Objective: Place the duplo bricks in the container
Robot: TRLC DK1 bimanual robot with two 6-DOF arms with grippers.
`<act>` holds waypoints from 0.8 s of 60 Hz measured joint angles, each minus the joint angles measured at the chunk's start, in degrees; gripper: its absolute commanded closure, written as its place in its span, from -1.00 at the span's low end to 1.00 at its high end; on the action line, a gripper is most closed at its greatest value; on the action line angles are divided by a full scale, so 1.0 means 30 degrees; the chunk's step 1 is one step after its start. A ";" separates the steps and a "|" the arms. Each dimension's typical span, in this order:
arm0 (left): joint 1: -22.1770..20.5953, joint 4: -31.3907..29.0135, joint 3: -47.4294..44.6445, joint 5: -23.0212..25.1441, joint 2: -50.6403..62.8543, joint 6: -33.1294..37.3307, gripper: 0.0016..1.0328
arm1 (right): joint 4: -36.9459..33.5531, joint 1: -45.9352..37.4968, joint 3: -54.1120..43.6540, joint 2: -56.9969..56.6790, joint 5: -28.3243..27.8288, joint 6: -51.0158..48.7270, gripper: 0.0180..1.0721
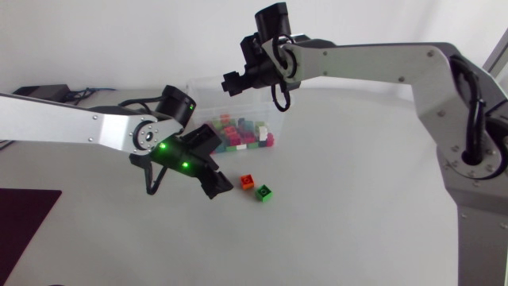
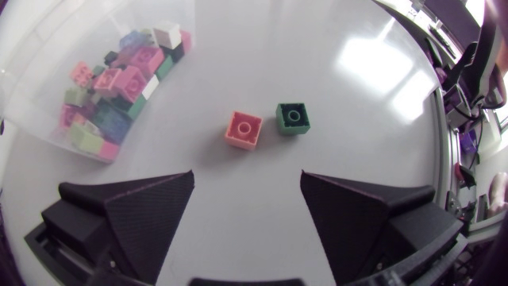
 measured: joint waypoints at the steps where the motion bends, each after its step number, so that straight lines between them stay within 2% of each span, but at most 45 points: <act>1: -0.0080 -0.0066 0.0175 0.0000 0.0168 0.0044 -0.80 | 0.0007 -0.0007 -0.0211 -0.0168 0.0000 0.0000 -0.93; 10: -0.0707 -0.0925 0.2047 -0.0051 0.1719 0.0488 -0.77 | 0.0415 -0.0342 -0.3177 -0.2579 -0.0036 0.0007 -0.93; 31: -0.0998 -0.4175 0.5712 -0.1260 0.4612 0.2127 -0.66 | 0.1457 -0.2142 -1.1395 -1.0411 -0.2076 0.0000 -0.93; 39: -0.1304 -0.4612 0.6193 -0.1625 0.5195 0.2470 -0.49 | 0.1479 -0.2922 -1.4644 -1.2269 -0.2477 -0.0087 -0.93; 48: -0.1705 -0.4721 0.6710 -0.2062 0.5872 0.2550 -0.49 | 0.1501 -0.3235 -1.7566 -1.3865 -0.2820 -0.0576 -0.93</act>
